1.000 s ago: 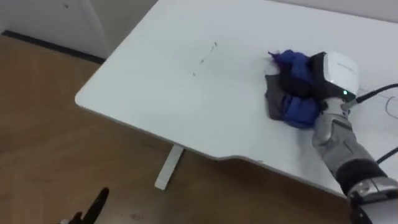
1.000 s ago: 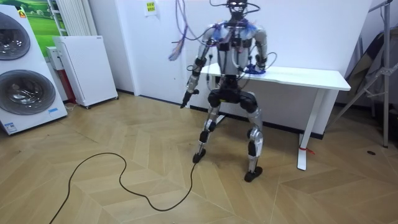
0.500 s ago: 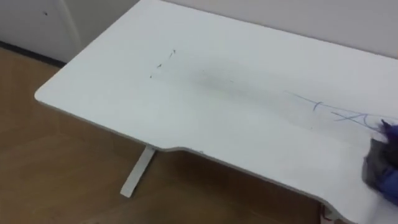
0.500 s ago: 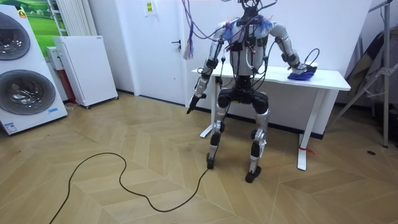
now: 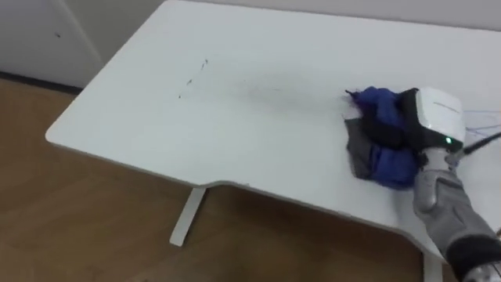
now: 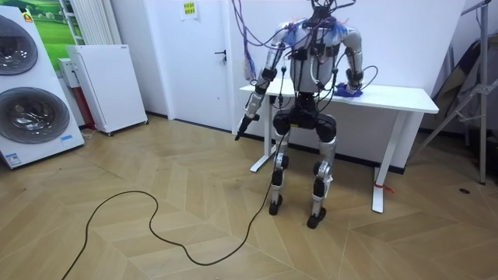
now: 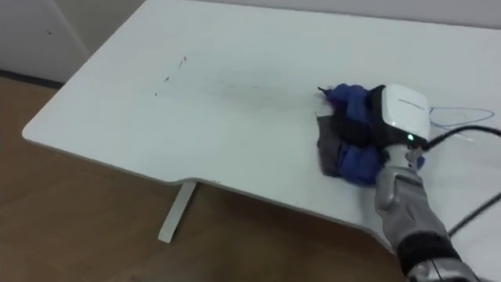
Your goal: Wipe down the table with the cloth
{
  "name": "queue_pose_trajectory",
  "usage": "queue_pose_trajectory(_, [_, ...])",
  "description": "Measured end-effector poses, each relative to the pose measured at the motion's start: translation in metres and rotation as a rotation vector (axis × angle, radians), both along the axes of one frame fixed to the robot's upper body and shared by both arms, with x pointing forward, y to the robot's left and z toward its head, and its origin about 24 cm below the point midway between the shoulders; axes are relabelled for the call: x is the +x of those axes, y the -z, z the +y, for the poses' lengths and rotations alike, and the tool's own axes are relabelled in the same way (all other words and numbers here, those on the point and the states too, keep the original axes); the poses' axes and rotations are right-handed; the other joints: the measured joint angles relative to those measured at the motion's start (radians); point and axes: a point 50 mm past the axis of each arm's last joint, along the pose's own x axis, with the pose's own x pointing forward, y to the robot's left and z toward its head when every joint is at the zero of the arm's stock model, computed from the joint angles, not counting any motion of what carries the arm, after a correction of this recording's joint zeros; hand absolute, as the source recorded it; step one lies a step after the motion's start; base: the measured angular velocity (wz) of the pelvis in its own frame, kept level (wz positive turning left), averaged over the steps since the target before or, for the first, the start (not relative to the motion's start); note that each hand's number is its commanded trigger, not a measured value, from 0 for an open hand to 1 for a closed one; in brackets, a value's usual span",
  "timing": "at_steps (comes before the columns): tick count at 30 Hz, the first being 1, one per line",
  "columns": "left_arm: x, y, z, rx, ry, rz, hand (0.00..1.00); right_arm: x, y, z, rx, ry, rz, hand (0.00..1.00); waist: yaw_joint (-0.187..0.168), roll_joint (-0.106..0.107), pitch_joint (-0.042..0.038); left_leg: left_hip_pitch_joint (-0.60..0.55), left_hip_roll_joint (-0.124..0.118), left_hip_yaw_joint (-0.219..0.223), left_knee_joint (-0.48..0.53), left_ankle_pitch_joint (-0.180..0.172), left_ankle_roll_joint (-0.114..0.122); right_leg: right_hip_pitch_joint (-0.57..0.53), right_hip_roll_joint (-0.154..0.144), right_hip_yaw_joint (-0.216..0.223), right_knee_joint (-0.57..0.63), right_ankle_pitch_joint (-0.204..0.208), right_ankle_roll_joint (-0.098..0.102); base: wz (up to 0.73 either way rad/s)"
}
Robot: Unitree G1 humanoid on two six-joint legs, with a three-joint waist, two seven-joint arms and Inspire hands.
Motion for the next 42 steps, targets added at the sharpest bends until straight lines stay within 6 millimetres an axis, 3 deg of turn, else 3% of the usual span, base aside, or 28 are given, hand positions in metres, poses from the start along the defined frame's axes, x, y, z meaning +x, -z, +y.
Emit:
queue_pose_trajectory(1, [-0.001,-0.001,0.002,0.005,0.001,0.003,0.0,-0.017,0.01,-0.01,0.01,0.056,0.019,1.0,-0.029,-0.006,-0.0026,0.011,-0.004,-0.001,0.009,-0.011,0.011,0.036,-0.004,-0.011,-0.018,-0.002,0.012,0.45])
queue_pose_trajectory(2, [-0.005,-0.001,0.006,0.015,0.001,0.014,0.0,-0.034,0.018,-0.02,0.019,0.116,0.038,1.0,-0.045,-0.016,-0.0112,0.015,-0.005,-0.009,0.023,-0.028,0.019,0.062,-0.002,-0.01,-0.035,-0.001,0.022,0.35])
queue_pose_trajectory(5, [-0.008,-0.003,0.009,0.027,-0.016,0.018,0.0,-0.065,0.021,-0.05,-0.011,0.224,0.082,1.0,-0.056,-0.016,-0.0142,0.014,-0.008,-0.012,0.057,-0.058,0.039,0.093,0.004,-0.008,-0.071,0.021,0.046,-0.02])
queue_pose_trajectory(7, [-0.001,-0.004,0.011,0.032,-0.011,0.002,0.0,-0.067,0.015,-0.062,-0.043,0.247,0.09,1.0,-0.053,-0.011,-0.0157,0.004,-0.01,-0.008,0.066,-0.063,0.049,0.079,0.01,-0.008,-0.07,0.031,0.044,-0.15])
queue_pose_trajectory(9, [0.005,-0.005,0.013,0.038,-0.004,-0.013,0.0,-0.062,0.012,-0.064,-0.052,0.256,0.098,1.0,-0.042,-0.002,-0.0155,-0.001,-0.003,0.004,0.066,-0.064,0.052,0.062,0.025,-0.009,-0.072,0.049,0.032,-0.4])
queue_pose_trajectory(10, [0.013,-0.005,0.013,0.039,0.002,-0.03,0.0,-0.053,0.009,-0.061,-0.059,0.247,0.101,1.0,-0.017,0.004,-0.0149,-0.004,0.0,0.006,0.062,-0.065,0.053,0.049,0.036,-0.006,-0.078,0.063,0.022,-0.68])
queue_pose_trajectory(13, [0.026,-0.005,0.011,0.026,0.017,-0.055,0.0,-0.017,-0.006,-0.048,-0.102,0.185,0.098,1.0,0.016,0.017,-0.0083,-0.034,0.0,-0.021,0.061,-0.06,0.056,0.01,0.051,-0.008,-0.085,0.094,0.004,-0.56])
queue_pose_trajectory(15, [0.036,-0.005,0.008,0.019,0.04,-0.068,0.0,0.009,-0.018,-0.033,-0.129,0.113,0.093,1.0,0.052,0.012,-0.0024,-0.055,-0.002,-0.042,0.059,-0.051,0.053,-0.02,0.058,-0.014,-0.084,0.108,-0.013,-0.38])
queue_pose_trajectory(16, [0.042,-0.004,0.005,0.008,0.057,-0.071,0.0,0.025,-0.028,-0.022,-0.141,0.06,0.076,1.0,0.067,0.02,0.0109,-0.07,-0.009,-0.073,0.055,-0.042,0.048,-0.033,0.061,-0.025,-0.088,0.113,-0.02,0.13])
queue_pose_trajectory(20, [0.047,0.0,-0.007,-0.039,0.124,-0.042,0.0,0.067,-0.062,-0.001,-0.126,-0.019,-0.006,1.0,0.132,0.012,0.024,-0.14,-0.014,-0.136,0.045,-0.008,0.019,-0.09,0.073,-0.069,-0.098,0.106,-0.049,0.33])
queue_pose_trajectory(24, [0.03,0.003,-0.006,-0.05,0.105,0.026,0.0,0.077,-0.076,-0.004,-0.051,0.022,-0.075,1.0,0.163,-0.004,0.0249,-0.183,-0.02,-0.184,0.026,0.02,-0.001,-0.128,0.068,-0.117,-0.084,0.081,-0.068,0.5])
queue_pose_trajectory(27, [0.024,0.004,-0.006,-0.071,0.088,0.049,0.0,0.069,-0.08,-0.025,-0.022,0.075,-0.104,1.0,0.153,-0.004,0.0251,-0.213,-0.016,-0.199,0.03,0.029,-0.011,-0.127,0.068,-0.149,-0.087,0.07,-0.075,0.5])
queue_pose_trajectory(29, [0.023,0.004,-0.006,-0.072,0.087,0.051,0.0,0.054,-0.071,-0.04,-0.002,0.127,-0.103,1.0,0.124,-0.008,0.0236,-0.218,-0.021,-0.198,0.031,0.033,-0.009,-0.114,0.053,-0.185,-0.082,0.049,-0.069,0.55])
queue_pose_trajectory(32, [0.024,0.003,-0.003,-0.063,0.09,0.047,0.0,0.036,-0.058,-0.051,0.01,0.184,-0.089,1.0,0.106,-0.025,0.0166,-0.218,-0.022,-0.192,0.033,0.035,-0.006,-0.104,0.053,-0.192,-0.086,0.038,-0.064,0.36])
queue_pose_trajectory(34, [0.03,0.001,-0.001,-0.053,0.096,0.027,0.0,0.025,-0.052,-0.061,0.012,0.227,-0.079,1.0,0.087,-0.032,0.0161,-0.229,-0.024,-0.192,0.048,0.034,-0.006,-0.093,0.055,-0.217,-0.088,0.036,-0.061,0.27])
queue_pose_trajectory(36, [0.035,0.0,-0.001,-0.05,0.101,0.011,0.0,0.025,-0.053,-0.061,0.011,0.233,-0.082,1.0,0.086,-0.031,0.015,-0.233,-0.024,-0.187,0.051,0.032,-0.003,-0.093,0.055,-0.214,-0.086,0.034,-0.059,0.09])
queue_pose_trajectory(39, [0.053,-0.002,-0.003,-0.06,0.102,-0.032,0.0,0.034,-0.062,-0.058,-0.004,0.232,-0.096,1.0,0.097,-0.019,0.0217,-0.242,-0.02,-0.181,0.051,0.032,-0.001,-0.102,0.058,-0.203,-0.078,0.038,-0.062,-0.15])
queue_pose_trajectory(42, [0.061,-0.003,-0.005,-0.066,0.123,-0.047,0.0,0.051,-0.074,-0.047,-0.037,0.189,-0.107,1.0,0.12,-0.013,0.0215,-0.244,-0.006,-0.139,0.044,0.033,-0.001,-0.136,0.064,-0.159,-0.064,0.045,-0.07,-0.47])
